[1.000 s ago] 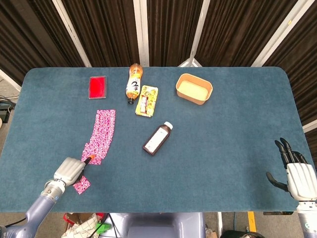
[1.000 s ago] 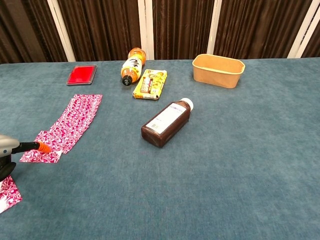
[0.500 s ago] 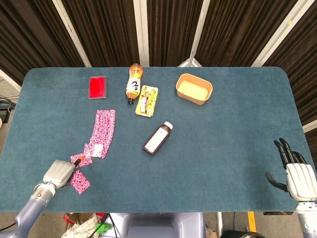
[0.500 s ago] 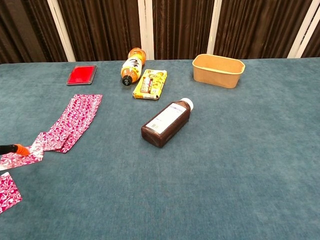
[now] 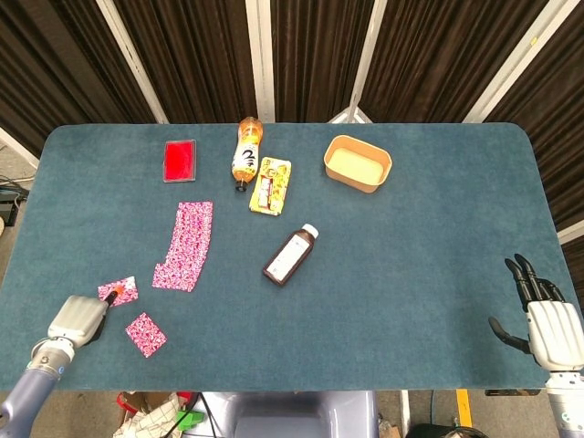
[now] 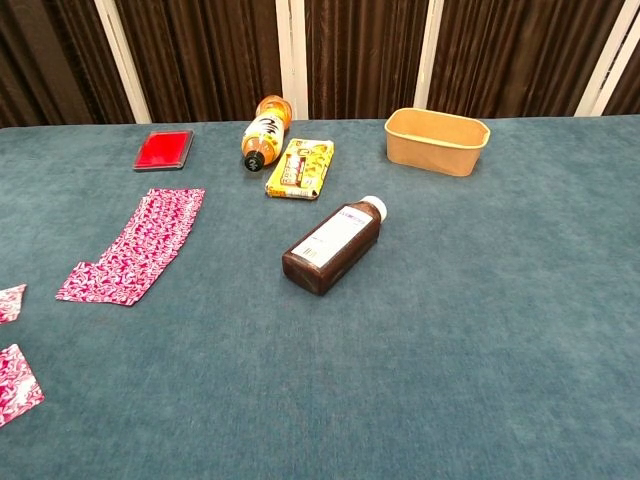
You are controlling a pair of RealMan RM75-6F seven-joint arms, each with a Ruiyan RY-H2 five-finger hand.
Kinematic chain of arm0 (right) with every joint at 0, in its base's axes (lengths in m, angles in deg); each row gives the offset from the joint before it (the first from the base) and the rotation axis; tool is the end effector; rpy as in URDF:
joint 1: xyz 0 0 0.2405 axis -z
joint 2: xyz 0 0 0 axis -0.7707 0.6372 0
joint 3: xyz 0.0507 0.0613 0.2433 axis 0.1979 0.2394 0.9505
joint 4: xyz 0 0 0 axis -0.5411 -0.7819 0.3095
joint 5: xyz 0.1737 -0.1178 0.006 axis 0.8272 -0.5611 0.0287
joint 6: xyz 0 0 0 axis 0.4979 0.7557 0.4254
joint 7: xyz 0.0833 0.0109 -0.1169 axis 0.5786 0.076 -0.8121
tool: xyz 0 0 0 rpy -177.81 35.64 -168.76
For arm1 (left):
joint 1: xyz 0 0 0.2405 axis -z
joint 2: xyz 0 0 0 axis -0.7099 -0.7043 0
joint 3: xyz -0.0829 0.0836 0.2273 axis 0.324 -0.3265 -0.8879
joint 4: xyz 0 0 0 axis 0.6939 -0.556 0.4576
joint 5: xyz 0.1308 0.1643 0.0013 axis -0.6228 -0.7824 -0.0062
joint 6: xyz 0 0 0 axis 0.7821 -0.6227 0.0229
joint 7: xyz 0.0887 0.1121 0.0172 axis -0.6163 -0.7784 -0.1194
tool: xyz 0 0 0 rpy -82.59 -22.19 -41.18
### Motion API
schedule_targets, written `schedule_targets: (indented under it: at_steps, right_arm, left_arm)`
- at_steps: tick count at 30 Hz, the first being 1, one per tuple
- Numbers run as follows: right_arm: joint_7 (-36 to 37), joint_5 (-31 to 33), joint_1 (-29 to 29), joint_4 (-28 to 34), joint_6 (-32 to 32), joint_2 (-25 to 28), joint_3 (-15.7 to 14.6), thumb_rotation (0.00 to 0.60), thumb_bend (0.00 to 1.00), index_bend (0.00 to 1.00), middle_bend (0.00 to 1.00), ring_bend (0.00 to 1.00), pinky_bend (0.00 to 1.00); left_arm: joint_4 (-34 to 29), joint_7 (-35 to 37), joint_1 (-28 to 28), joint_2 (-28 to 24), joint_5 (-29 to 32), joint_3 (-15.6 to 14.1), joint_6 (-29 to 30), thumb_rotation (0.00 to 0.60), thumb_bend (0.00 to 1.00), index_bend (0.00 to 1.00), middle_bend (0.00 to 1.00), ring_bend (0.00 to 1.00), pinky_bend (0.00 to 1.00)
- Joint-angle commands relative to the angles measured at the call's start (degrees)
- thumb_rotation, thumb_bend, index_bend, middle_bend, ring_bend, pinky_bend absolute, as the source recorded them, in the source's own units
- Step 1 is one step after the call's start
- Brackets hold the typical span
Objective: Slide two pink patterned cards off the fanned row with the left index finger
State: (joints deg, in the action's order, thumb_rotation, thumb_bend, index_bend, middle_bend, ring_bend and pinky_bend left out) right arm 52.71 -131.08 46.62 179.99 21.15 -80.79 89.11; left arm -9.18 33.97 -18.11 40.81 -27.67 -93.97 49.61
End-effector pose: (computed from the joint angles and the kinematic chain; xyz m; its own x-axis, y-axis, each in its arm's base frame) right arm -0.3056 -0.1783 0.1698 0.3585 0.0350 0.9329 -0.9327 -0.0287 0.3595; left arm -0.3272 0.2177 0.0650 0.6587 0.5792 0.4802 0.6713 -0.1643 -0.7227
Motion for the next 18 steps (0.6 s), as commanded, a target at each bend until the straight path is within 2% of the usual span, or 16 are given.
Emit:
schedule_targets:
  at_steps: [1, 6, 9, 11, 13, 16, 18]
  right_arm:
    - [-0.02, 0.01, 0.02, 0.04, 0.03, 0.02, 0.0, 0.6, 0.3, 0.0, 0.05, 0.25, 0.24]
    - [0.01, 0.08, 0.01, 0.04, 0.02, -0.05, 0.04, 0.6, 0.3, 0.0, 0.05, 0.25, 0.24]
    - [-0.08, 0.21, -0.04, 0.02, -0.07, -0.19, 0.1, 0.6, 0.3, 0.0, 0.05, 0.25, 0.24]
    - [-0.28, 0.13, -0.08, 0.07, -0.1, -0.27, 0.08, 0.6, 0.3, 0.0, 0.05, 0.25, 0.24]
    - [-0.39, -0.01, -0.11, 0.15, -0.06, -0.34, 0.06, 0.6, 0.3, 0.0, 0.05, 0.25, 0.24]
    - [-0.34, 0.0, -0.16, 0.1, -0.19, -0.42, 0.05, 0.6, 0.3, 0.0, 0.05, 0.25, 0.24]
    - [-0.2, 0.17, -0.18, -0.06, -0.3, -0.46, 0.08, 0.6, 0.3, 0.0, 0.05, 0.25, 0.24]
  left_arm:
    - [0.36, 0.52, -0.37, -0.61, -0.31, -0.27, 0.1, 0.6, 1.0, 0.13, 0.89, 0.83, 0.77]
    - [1.63, 1.33, -0.98, -1.64, 0.43, -0.49, -0.05, 0.6, 1.0, 0.13, 0.89, 0.83, 0.77]
    - [1.25, 3.77, -1.33, -2.14, -0.92, 0.46, 0.52, 0.6, 0.99, 0.13, 0.88, 0.83, 0.77]
    - [0.56, 5.87, -1.58, -2.52, -3.49, 1.07, 1.33, 0.6, 0.9, 0.13, 0.87, 0.82, 0.77]
    - [-0.21, 8.03, -1.89, -2.92, -6.8, 1.65, 2.64, 0.6, 0.69, 0.13, 0.84, 0.78, 0.75]
    - [-2.22, 11.35, -2.47, -4.07, -11.44, 2.43, 4.98, 0.6, 0.47, 0.13, 0.79, 0.73, 0.73]
    - [-4.76, 13.98, -3.26, -5.62, -16.0, 2.99, 8.15, 0.6, 0.4, 0.14, 0.77, 0.7, 0.73]
